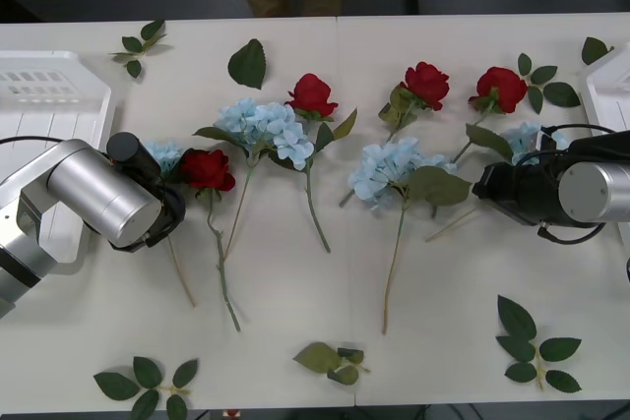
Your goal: Place the red flowers into the right box and the blue flowers into the left box. If a person shows an open palm, hand one flower to the person first, then continue sorting.
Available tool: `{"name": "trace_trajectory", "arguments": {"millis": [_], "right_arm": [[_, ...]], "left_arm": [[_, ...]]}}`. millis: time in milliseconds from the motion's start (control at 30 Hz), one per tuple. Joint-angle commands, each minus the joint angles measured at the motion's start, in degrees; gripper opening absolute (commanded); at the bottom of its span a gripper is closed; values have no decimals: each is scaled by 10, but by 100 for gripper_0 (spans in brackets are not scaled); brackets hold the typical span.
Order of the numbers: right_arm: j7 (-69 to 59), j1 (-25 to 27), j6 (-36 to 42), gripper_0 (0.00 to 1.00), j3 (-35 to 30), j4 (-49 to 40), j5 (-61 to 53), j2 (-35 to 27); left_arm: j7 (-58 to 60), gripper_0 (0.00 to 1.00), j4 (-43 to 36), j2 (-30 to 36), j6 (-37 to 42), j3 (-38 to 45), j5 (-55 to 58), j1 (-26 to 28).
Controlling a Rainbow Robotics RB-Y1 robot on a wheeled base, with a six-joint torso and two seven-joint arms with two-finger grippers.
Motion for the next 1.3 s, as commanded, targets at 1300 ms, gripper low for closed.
{"name": "trace_trajectory", "arguments": {"millis": [1300], "right_arm": [[147,-160,161,0,-182,-11,-516,-193]], "left_arm": [[-217,0,-15,260,216,-7,345,-259]]}}
